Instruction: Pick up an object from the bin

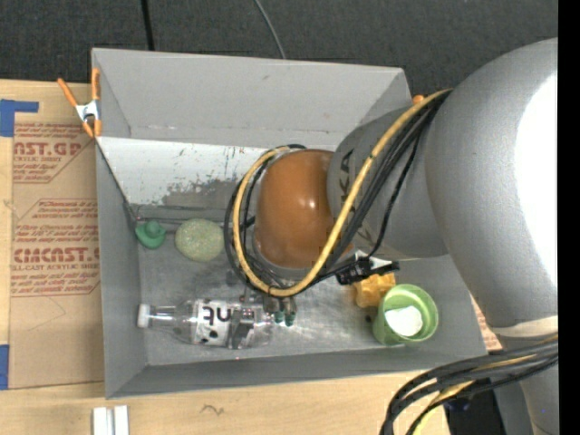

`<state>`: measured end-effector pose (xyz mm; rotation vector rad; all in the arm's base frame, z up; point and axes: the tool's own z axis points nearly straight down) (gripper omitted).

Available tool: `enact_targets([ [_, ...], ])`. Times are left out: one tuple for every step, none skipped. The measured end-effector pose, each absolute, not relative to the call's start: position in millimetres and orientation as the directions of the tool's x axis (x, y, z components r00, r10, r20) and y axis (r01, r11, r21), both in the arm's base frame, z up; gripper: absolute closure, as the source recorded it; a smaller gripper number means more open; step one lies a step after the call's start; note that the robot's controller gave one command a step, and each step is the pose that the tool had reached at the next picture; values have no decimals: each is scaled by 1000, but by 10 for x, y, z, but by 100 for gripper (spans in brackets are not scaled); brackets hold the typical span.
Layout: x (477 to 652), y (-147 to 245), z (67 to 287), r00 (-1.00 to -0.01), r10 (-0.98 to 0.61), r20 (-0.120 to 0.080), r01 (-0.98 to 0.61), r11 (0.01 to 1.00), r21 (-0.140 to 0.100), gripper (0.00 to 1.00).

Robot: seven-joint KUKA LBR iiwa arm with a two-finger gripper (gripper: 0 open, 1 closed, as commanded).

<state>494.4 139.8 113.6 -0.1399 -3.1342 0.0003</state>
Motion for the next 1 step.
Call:
enact_targets([
  [4787, 1554, 1303, -994, 111, 1, 111, 994, 1, 0],
])
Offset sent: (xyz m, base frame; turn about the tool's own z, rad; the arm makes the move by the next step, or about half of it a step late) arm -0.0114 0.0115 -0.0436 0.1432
